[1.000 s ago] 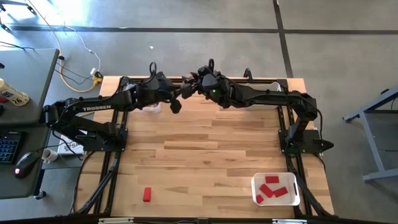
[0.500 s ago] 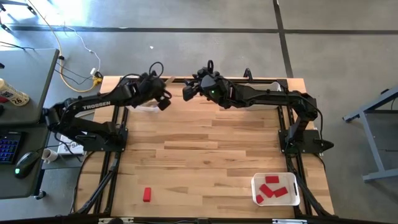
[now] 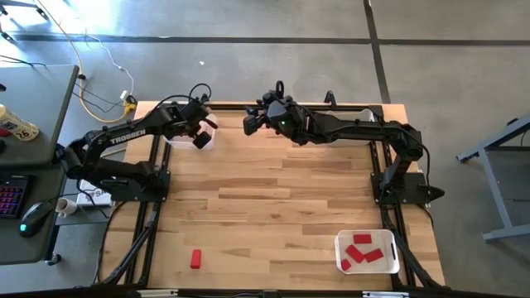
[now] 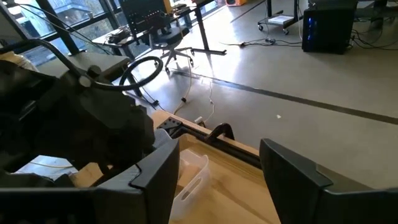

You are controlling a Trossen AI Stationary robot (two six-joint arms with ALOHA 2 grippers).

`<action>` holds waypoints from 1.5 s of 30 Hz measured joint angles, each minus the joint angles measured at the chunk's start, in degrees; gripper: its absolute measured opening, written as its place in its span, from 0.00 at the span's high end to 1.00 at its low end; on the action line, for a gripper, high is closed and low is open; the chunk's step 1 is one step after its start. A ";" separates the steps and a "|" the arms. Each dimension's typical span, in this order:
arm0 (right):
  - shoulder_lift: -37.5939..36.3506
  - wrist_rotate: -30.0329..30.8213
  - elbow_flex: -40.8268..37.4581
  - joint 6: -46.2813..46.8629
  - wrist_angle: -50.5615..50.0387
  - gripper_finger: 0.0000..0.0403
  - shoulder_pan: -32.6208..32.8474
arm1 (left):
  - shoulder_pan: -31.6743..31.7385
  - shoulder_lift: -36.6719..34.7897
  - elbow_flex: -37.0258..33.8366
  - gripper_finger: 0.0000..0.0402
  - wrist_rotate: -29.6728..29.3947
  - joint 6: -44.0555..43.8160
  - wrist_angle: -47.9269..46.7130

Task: Sort & place blocks by color
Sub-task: Put the brown block into the transparent bin, then put the red block into the white bin

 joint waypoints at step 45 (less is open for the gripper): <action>-0.04 -4.91 0.02 -5.88 -1.92 0.48 1.16 | 5.86 10.40 6.50 0.44 11.77 -3.65 -12.18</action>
